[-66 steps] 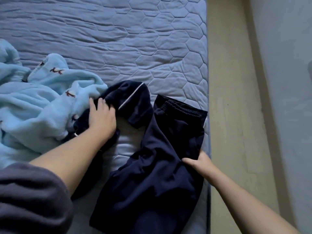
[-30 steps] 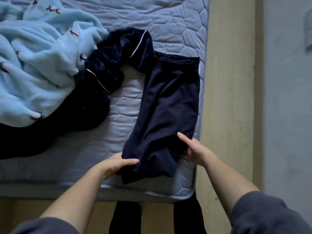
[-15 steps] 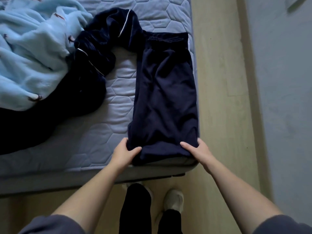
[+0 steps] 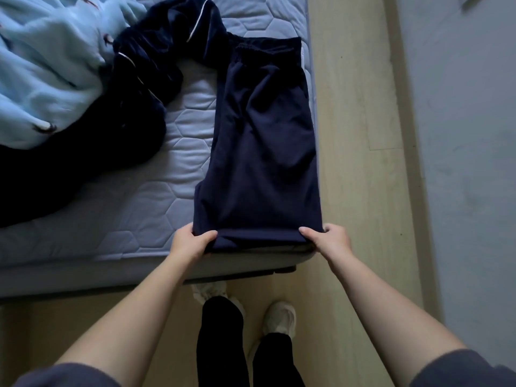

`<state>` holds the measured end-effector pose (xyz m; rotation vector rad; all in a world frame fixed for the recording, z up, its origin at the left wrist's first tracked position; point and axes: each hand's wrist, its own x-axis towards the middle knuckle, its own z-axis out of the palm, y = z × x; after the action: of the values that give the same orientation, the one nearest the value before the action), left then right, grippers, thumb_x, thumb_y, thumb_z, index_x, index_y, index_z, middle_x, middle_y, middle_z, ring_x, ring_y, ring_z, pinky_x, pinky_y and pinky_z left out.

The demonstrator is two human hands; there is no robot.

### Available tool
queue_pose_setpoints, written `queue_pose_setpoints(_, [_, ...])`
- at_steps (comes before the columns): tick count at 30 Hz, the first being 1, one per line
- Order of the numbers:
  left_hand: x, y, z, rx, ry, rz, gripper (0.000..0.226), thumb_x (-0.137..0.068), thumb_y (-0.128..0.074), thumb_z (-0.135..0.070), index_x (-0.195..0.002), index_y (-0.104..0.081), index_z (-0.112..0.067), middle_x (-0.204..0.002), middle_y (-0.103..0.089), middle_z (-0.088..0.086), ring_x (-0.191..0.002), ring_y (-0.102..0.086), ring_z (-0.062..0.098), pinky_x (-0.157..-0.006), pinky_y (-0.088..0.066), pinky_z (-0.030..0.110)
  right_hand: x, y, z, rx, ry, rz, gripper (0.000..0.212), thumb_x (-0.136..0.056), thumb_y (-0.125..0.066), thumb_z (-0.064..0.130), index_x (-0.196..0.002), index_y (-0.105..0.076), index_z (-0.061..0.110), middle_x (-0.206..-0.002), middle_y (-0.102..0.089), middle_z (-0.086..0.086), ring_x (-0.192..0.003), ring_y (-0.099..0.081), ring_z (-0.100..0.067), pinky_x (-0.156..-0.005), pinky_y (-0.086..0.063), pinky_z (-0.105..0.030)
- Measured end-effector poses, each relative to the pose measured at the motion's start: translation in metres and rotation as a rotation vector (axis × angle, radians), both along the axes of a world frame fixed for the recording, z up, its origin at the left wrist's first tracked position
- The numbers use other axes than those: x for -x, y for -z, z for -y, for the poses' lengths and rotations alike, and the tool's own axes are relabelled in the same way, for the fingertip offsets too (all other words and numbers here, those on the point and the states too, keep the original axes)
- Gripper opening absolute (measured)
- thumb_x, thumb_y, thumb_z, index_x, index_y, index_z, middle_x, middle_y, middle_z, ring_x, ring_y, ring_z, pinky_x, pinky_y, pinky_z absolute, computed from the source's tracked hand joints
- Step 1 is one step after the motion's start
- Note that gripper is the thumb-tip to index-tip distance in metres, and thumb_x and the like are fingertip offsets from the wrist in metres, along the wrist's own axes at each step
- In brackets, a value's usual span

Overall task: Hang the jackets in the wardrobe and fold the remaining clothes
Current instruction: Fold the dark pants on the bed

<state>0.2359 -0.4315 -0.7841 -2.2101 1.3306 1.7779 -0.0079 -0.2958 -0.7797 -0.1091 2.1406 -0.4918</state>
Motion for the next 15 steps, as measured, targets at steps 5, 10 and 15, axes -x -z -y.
queue_pose_setpoints(5, [-0.015, -0.015, -0.009, 0.077, 0.198, 0.265, 0.040, -0.082, -0.070, -0.025, -0.111, -0.047, -0.010, -0.117, -0.056, 0.014, -0.099, -0.055, 0.030, -0.082, -0.049, 0.044, -0.020, -0.011, -0.003, -0.163, -0.179, -0.149, 0.053, -0.074, -0.075, 0.044, -0.114, -0.052, 0.016, -0.120, -0.053, -0.006, -0.103, -0.054, -0.026, -0.080, -0.043, -0.033])
queue_pose_setpoints(10, [0.032, -0.020, -0.008, 0.992, 0.834, 0.295, 0.065, -0.084, -0.047, -0.030, -0.144, -0.034, -0.009, -0.153, -0.029, 0.013, -0.142, -0.026, 0.030, -0.111, -0.027, 0.050, -0.024, -0.014, 0.027, 0.218, -0.735, -0.758, 0.073, -0.089, -0.054, 0.035, -0.151, -0.022, 0.015, -0.160, -0.013, -0.009, -0.148, -0.013, -0.026, -0.117, -0.012, -0.048])
queue_pose_setpoints(15, [0.056, 0.038, 0.022, 0.846, 1.239, 0.431, 0.073, -0.096, -0.033, -0.047, -0.152, -0.006, -0.009, -0.160, 0.002, 0.010, -0.148, -0.001, 0.024, -0.119, -0.002, 0.043, -0.019, 0.037, 0.064, 0.044, -1.127, -0.688, 0.076, -0.098, -0.035, 0.048, -0.153, -0.001, 0.011, -0.160, 0.010, -0.010, -0.149, 0.007, -0.025, -0.119, 0.004, -0.046])
